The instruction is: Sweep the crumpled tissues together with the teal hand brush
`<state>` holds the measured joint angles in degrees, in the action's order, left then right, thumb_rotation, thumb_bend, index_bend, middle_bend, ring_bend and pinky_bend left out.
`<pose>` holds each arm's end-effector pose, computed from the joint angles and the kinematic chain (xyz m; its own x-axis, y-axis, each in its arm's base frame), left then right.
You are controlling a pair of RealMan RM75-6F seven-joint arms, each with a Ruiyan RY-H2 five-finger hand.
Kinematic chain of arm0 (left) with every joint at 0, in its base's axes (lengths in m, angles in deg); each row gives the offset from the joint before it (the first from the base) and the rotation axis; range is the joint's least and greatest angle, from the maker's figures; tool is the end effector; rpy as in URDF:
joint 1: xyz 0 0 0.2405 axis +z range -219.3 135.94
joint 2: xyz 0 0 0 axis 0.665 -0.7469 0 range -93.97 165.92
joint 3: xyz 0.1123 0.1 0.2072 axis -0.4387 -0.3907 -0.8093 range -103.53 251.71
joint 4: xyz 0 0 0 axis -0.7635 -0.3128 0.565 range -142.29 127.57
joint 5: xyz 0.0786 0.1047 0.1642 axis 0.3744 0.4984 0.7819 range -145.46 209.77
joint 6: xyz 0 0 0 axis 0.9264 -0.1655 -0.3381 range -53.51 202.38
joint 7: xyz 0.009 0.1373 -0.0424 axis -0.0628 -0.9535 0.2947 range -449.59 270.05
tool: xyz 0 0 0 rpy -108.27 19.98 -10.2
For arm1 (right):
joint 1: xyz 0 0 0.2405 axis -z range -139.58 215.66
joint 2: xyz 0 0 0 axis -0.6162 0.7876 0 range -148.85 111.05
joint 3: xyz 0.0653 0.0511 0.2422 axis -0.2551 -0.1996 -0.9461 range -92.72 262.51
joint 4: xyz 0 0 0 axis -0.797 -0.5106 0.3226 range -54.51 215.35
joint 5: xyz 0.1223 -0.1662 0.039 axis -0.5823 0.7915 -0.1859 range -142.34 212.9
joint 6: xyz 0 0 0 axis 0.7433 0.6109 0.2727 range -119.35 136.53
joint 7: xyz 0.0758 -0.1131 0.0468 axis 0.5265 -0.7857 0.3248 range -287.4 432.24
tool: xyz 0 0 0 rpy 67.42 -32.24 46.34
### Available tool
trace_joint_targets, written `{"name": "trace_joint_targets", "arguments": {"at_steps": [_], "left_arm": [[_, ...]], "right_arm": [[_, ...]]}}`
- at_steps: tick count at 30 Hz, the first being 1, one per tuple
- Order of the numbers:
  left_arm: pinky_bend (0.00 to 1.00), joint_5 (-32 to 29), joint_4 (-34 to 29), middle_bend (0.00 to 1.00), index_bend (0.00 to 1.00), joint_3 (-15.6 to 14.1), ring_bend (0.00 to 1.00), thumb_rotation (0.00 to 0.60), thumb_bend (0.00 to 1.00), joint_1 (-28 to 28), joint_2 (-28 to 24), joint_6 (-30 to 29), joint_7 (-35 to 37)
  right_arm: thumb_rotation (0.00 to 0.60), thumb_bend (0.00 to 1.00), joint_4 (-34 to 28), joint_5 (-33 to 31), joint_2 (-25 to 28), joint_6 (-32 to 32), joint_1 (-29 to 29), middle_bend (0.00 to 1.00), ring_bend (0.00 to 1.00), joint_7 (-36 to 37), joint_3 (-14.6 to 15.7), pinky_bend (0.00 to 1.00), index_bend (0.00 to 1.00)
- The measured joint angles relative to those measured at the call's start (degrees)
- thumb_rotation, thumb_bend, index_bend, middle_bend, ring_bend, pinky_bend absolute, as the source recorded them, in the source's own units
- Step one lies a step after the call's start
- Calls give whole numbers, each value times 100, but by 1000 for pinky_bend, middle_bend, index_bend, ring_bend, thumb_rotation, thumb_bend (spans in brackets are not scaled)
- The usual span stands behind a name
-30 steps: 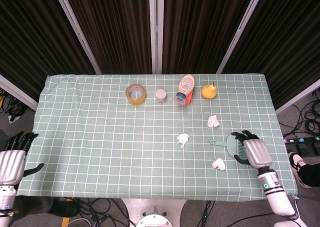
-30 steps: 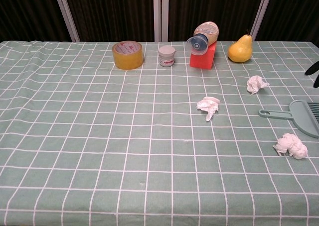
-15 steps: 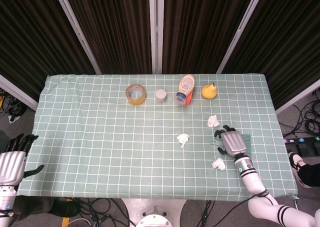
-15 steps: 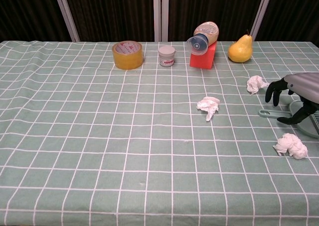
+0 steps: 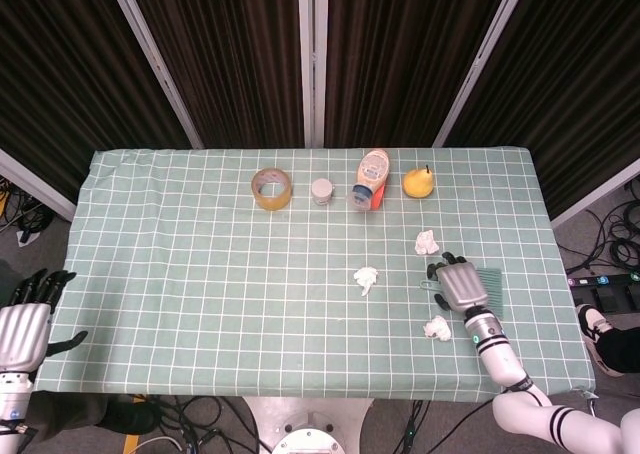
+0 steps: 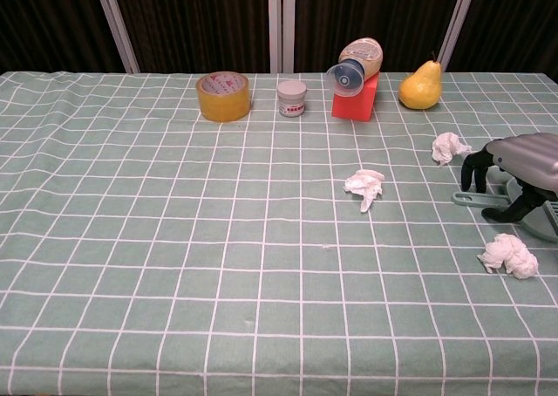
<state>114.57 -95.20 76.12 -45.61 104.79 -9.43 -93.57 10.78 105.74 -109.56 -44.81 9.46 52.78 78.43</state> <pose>-0.3325 0.1730 0.1383 0.4461 0.0490 0.8936 0.8912 0.0675 -0.4486 -0.2784 -0.3088 -0.0140 0.5989 -0.3145 0.7364 -0.8007 -0.2184 0.5579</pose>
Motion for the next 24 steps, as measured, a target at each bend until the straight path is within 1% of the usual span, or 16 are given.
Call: {"name": "trace_joint_targets", "arguments": {"at_steps": [5,9,16,19,24], "left_arm": [[134,0,19,141,156,-6,74,600,19,4,14,10,16],[134,-24,26,141,156,-8,74,600,19,14,19,25,27],[134,-29,31,142,156,-14,74,600,19,33,19,21,41],[134,-31,14,142,156,-18,74,600,19,46,7,9,37],[134,-29,-48,142,156,-15,74,600,19,57,-22,-9,-10]], "right_arm": [[600,234,-45,-66,29,48,-54,451,152,-199,33,271,401],[600,260,-82,-125,42,102,-108,460,159,-395,71,271,407],[600,342,-137,-153,67,93,-182,528,206,-662,150,271,486],[600,353,-225,-61,165,-48,-160,540,212,-609,157,271,504],[600,361,-471,209,500,-374,-88,553,215,-136,103,272,518]]}}
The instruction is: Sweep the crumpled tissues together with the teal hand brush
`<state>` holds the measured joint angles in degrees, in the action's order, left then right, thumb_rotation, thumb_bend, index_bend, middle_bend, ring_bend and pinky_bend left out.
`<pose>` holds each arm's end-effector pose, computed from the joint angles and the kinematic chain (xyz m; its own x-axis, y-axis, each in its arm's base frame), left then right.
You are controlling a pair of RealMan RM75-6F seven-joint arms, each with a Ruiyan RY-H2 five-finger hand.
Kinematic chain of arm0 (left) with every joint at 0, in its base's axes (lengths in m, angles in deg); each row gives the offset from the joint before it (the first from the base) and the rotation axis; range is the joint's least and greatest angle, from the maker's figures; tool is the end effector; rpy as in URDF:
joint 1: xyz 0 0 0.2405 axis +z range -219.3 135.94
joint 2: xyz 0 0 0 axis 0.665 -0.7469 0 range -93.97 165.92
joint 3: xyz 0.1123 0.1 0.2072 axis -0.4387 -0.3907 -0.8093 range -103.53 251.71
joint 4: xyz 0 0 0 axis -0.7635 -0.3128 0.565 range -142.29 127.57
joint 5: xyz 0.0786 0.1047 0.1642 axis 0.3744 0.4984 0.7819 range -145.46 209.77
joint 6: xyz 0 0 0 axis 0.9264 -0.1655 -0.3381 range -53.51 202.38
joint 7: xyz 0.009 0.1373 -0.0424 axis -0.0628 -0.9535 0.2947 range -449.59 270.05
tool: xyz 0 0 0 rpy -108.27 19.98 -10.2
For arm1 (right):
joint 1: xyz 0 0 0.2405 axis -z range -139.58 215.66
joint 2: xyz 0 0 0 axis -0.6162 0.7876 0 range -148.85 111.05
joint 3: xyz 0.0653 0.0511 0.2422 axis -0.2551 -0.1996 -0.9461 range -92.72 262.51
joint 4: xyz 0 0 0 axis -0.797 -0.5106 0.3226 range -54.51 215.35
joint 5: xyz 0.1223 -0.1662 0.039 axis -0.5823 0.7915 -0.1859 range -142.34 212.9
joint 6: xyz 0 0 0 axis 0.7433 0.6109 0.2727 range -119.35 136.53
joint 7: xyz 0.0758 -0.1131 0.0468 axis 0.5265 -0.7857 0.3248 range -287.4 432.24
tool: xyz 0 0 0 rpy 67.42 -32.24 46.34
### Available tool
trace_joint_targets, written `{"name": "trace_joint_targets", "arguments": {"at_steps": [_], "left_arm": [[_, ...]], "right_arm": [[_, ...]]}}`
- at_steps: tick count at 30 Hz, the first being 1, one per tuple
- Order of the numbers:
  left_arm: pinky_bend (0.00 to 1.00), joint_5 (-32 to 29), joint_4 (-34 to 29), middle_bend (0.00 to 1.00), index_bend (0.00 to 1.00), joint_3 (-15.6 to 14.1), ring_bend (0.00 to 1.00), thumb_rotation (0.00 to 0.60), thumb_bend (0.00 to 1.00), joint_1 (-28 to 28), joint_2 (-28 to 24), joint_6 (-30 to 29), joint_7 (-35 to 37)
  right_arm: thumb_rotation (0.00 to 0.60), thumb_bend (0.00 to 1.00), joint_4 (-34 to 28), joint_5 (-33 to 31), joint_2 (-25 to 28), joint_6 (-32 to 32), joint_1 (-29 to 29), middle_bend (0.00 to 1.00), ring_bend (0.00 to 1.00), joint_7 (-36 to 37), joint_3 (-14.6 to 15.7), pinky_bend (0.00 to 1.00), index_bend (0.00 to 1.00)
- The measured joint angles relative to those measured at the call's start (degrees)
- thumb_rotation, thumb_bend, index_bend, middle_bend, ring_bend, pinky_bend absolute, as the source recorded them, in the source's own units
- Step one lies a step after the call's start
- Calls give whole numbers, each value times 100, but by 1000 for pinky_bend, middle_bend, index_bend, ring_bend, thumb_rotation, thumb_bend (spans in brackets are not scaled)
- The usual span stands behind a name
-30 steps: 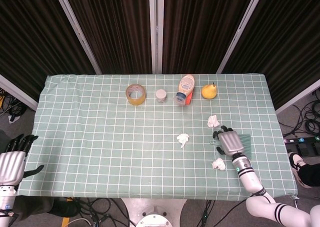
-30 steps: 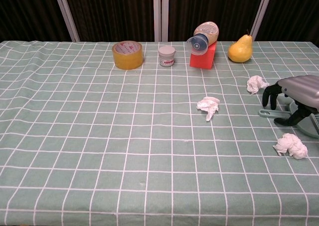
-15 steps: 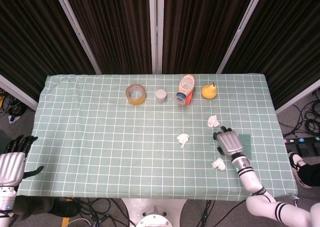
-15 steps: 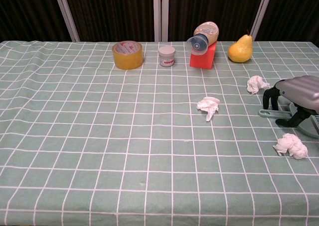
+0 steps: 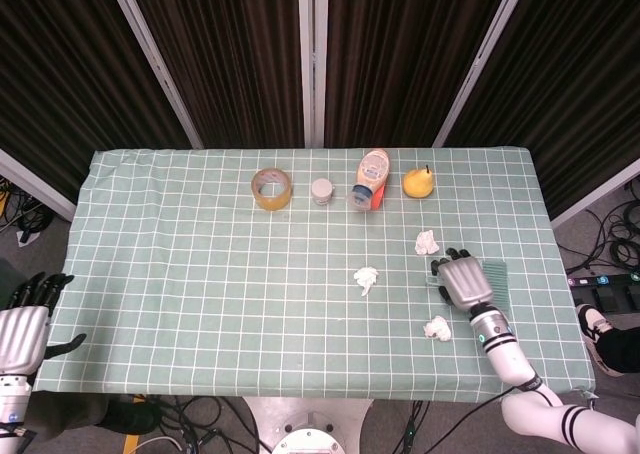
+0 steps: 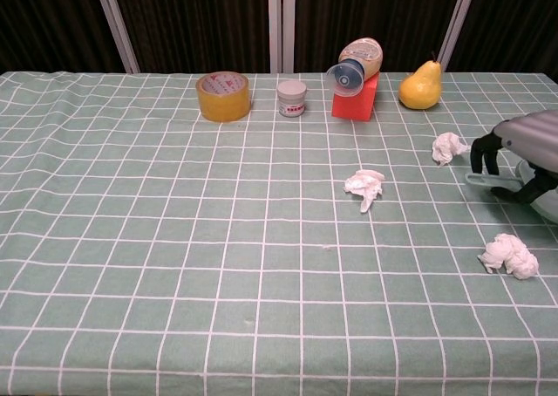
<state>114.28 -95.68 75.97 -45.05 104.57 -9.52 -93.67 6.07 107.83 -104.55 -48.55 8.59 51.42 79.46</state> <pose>-0.3336 0.1690 0.1389 0.4429 0.0550 0.8949 0.8914 0.0806 -0.4461 -0.2680 -0.3124 0.0137 0.6488 -0.2324 0.7246 -0.7592 -0.2613 0.5961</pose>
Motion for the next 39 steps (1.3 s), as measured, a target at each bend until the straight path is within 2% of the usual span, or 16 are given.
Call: {"name": "trace_joint_targets", "arguments": {"at_steps": [4,10,13,19,23,26,31,35,39], "left_arm": [[134,22,-78,141,156,4,74,600,19,-5,-34,-18,-99],[134,35,-285,142,156,21,74,600,19,-14,-134,-49,-289],[134,18,-409,142,156,26,74,600,19,-7,-196,-65,-395],[134,-38,-639,142,156,29,74,600,19,19,-311,-89,-588],[134,-93,-745,141,155,28,74,600,19,45,-359,-104,-689],[134,-122,-821,141,156,19,74,600,19,73,-391,-122,-745],[134,-180,-910,142,156,16,74,600,19,108,-435,-143,-807],[134,-174,-924,142,156,17,74,600,19,88,-442,-110,-822],[134,-140,-909,141,155,21,74,600,19,82,-431,-125,-797]], "right_arm": [[600,362,-94,207,263,-146,20,557,216,730,-97,268,526],[600,371,175,638,447,-147,-122,561,216,2555,-225,261,542],[600,379,595,923,377,-103,-307,566,225,3680,-254,258,548],[600,410,2162,1498,-144,55,-876,574,241,5765,-207,258,558],[600,428,3390,1841,-714,209,-1334,582,252,6908,-71,240,571],[600,433,4001,2039,-1071,293,-1601,584,252,7664,72,238,576],[600,442,4362,2300,-1419,198,-1829,586,252,8884,328,235,578],[600,442,4450,2503,-1609,-241,-1903,586,252,9856,549,231,578],[600,442,4395,2660,-1771,-687,-1978,585,252,10350,721,229,578]]}}
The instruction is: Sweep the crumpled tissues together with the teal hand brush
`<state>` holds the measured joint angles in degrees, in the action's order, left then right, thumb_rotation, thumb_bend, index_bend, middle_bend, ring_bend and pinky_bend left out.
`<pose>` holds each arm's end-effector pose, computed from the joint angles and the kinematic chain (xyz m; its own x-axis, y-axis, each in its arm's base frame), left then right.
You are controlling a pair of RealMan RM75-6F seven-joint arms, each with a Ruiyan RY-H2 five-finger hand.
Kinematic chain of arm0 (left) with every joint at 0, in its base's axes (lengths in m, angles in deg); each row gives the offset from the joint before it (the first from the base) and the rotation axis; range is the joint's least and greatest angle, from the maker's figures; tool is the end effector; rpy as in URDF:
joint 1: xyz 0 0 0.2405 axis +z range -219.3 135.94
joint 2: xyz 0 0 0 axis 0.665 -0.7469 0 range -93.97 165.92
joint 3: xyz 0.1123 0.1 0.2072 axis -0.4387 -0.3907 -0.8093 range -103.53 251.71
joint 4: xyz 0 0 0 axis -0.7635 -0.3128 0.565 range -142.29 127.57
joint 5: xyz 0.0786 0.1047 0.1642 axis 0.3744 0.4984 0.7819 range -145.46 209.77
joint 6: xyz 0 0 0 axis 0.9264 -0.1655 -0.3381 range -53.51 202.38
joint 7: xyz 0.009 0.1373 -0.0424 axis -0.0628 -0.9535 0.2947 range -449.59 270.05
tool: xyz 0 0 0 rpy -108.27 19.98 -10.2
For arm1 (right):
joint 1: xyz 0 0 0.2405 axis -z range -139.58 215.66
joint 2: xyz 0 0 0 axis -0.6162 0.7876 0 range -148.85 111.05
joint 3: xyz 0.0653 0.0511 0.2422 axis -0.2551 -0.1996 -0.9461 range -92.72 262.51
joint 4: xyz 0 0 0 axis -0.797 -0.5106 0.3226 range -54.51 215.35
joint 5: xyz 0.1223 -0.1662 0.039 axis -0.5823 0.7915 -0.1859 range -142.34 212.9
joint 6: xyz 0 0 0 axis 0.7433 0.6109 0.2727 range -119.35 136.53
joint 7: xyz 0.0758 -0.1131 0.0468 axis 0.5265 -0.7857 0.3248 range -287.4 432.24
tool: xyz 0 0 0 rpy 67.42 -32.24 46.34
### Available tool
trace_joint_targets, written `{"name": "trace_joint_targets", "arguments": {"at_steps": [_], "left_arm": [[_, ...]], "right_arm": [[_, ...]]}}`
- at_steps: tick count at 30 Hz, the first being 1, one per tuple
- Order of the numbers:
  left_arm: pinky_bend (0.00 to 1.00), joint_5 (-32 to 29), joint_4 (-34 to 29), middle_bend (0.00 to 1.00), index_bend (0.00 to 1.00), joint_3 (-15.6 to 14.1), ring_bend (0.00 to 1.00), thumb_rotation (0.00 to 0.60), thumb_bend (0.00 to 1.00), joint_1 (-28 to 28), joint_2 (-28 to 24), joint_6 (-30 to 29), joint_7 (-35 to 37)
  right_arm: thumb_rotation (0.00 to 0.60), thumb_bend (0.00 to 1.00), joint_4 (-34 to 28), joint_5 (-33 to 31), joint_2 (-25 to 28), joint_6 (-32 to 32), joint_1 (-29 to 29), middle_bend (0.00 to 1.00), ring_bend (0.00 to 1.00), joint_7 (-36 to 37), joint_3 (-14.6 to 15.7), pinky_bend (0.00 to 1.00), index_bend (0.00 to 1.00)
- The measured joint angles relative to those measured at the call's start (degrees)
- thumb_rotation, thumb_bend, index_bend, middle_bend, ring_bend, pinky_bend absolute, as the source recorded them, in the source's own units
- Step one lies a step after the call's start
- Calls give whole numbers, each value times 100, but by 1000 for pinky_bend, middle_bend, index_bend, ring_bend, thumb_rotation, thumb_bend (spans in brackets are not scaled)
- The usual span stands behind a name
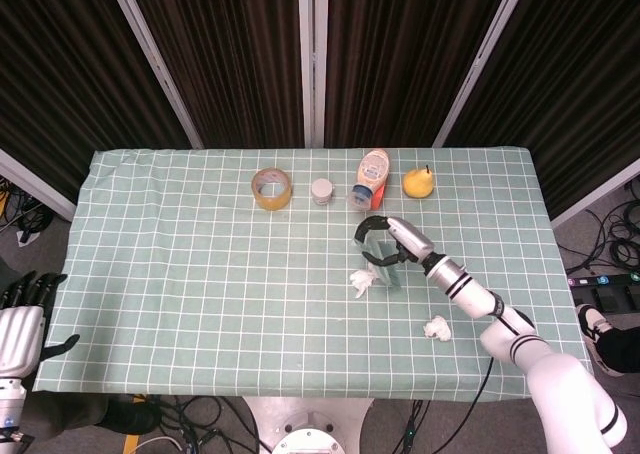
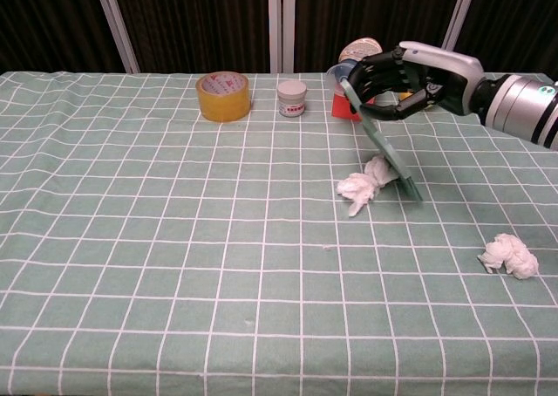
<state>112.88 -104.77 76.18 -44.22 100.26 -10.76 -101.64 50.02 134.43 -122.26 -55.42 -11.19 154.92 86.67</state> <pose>-0.3131 0.1637 0.1528 0.4909 0.0562 0.8694 0.8630 0.1055 -0.4941 -0.1885 -0.4068 -0.0262 -0.1986 -0.6003 0.7747 -0.8272 -0.3213 -0.4610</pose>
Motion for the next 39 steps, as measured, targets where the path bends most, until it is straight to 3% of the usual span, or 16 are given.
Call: {"name": "trace_joint_targets", "arguments": {"at_steps": [7,13,16,22,30,35,39], "left_arm": [[134,27,80,142,156,-28,74,600,19,46,29,-35,123],[134,102,195,142,156,-40,74,600,19,47,64,-41,256],[134,142,242,141,156,-29,74,600,19,8,83,-8,300],[134,192,293,141,156,-3,74,600,19,-68,106,57,337],[134,209,326,142,156,13,74,600,20,-126,131,125,379],[134,236,344,141,156,8,74,600,19,-145,127,138,425],[134,241,377,141,156,10,74,600,19,-148,139,133,468]], "right_arm": [[600,442,-322,39,-112,-343,-77,584,252,-71,48,217,578],[600,441,-935,-96,284,-590,109,584,252,-631,-6,214,581],[600,442,-1530,-183,692,-713,283,581,252,-1120,-19,207,584],[600,441,-3295,-460,1811,-893,795,571,252,-2355,39,168,582],[600,428,-5683,-1217,3142,-1147,1897,570,251,-4194,220,145,581],[600,428,-6083,-1665,3238,-1206,2538,570,251,-4846,358,142,579],[600,428,-5988,-1738,3008,-1149,2633,570,251,-5037,336,139,579]]}}
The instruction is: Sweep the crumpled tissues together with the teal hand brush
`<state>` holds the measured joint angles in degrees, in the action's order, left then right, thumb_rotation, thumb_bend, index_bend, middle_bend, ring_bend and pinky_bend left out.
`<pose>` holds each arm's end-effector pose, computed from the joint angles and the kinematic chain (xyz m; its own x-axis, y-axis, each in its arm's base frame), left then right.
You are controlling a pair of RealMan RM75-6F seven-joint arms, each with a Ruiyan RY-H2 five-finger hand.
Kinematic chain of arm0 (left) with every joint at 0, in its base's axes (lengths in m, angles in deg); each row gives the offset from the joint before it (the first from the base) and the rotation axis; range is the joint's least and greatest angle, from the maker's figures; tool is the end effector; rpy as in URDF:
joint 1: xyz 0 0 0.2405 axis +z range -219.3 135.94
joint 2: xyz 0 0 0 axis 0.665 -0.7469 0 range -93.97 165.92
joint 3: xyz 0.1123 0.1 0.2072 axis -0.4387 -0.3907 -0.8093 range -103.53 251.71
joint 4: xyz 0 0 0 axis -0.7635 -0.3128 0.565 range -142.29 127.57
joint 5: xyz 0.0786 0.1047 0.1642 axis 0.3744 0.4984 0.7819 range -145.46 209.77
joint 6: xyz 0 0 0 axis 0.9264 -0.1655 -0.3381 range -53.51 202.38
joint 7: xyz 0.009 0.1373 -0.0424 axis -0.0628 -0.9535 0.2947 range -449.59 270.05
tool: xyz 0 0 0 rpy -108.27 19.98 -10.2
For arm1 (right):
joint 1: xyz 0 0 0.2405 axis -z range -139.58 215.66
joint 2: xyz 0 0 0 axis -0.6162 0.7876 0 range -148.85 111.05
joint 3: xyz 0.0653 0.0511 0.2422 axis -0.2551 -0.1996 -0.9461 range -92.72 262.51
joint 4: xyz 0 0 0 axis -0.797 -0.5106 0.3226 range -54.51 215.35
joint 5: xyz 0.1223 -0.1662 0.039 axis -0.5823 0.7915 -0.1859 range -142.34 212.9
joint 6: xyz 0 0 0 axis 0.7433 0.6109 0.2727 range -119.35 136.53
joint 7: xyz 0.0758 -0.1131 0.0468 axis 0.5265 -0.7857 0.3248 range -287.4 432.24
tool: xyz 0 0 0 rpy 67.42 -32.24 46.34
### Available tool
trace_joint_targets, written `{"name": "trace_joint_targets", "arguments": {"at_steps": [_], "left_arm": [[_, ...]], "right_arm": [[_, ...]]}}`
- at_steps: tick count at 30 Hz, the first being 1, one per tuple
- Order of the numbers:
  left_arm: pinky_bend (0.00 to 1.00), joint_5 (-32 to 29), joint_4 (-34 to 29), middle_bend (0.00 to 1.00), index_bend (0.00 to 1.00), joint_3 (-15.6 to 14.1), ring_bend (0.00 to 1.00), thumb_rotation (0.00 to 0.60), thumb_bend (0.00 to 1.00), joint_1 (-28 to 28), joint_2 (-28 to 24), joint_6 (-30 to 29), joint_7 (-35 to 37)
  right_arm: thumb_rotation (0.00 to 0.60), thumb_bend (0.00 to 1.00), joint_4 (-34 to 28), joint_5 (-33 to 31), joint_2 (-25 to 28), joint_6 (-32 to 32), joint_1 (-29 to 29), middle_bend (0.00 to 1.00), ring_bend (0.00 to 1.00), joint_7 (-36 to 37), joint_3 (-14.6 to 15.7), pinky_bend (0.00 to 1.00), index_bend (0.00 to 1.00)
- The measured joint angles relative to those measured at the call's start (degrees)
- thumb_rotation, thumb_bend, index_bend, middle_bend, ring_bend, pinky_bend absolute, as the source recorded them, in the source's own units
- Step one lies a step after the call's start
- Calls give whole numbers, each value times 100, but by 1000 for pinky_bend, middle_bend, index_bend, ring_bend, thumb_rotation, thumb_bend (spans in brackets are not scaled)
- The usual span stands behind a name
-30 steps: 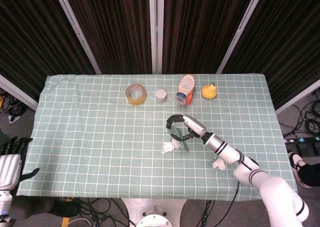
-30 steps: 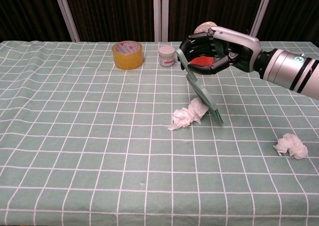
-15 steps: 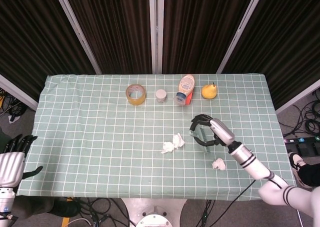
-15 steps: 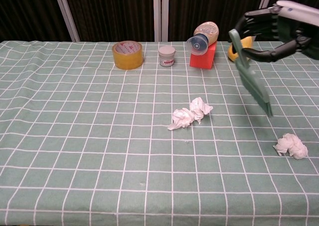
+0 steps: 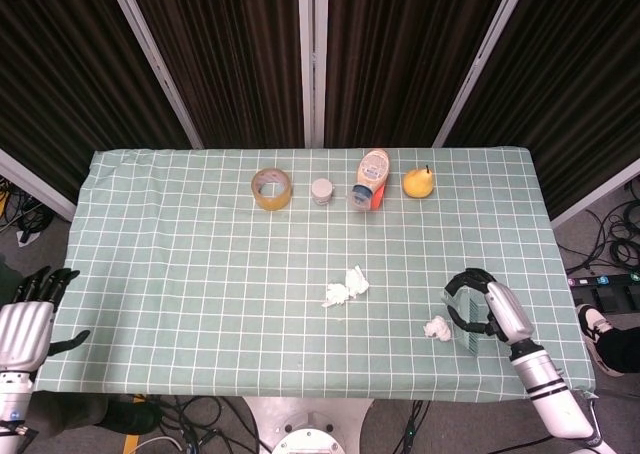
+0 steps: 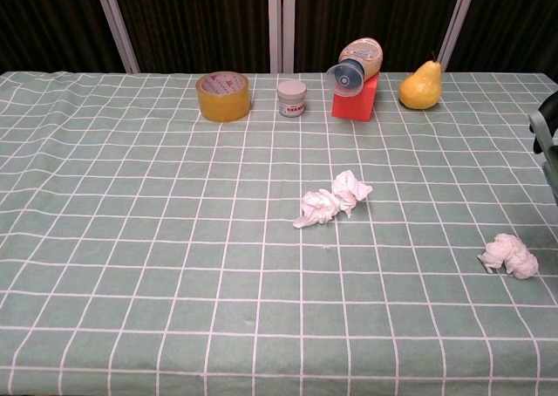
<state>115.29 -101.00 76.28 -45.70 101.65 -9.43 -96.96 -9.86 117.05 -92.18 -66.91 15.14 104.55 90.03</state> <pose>-0.3153 0.1732 0.1462 0.4591 0.0503 0.8870 0.8861 0.0457 -0.4612 -0.2657 -0.2375 0.0729 -0.2019 -0.3091 0.9293 -0.9675 -0.0847 -0.2384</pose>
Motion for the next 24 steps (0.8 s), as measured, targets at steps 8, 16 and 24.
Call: {"name": "trace_joint_targets", "arguments": {"at_steps": [8,16,24], "left_arm": [[134,-24,49,142,156,-28,74,600,19,37,40,-18,41],[134,-24,74,142,156,-61,74,600,19,97,35,-72,93],[134,-17,74,141,156,-73,74,600,19,102,41,-60,98]], "right_arm": [[600,428,607,69,-1091,-4,27,568,251,-721,-334,138,579],[600,428,1386,46,-2156,282,-324,568,251,-948,-939,135,579],[600,428,2237,-29,-3072,673,-859,568,251,-925,-1449,135,579]]}}
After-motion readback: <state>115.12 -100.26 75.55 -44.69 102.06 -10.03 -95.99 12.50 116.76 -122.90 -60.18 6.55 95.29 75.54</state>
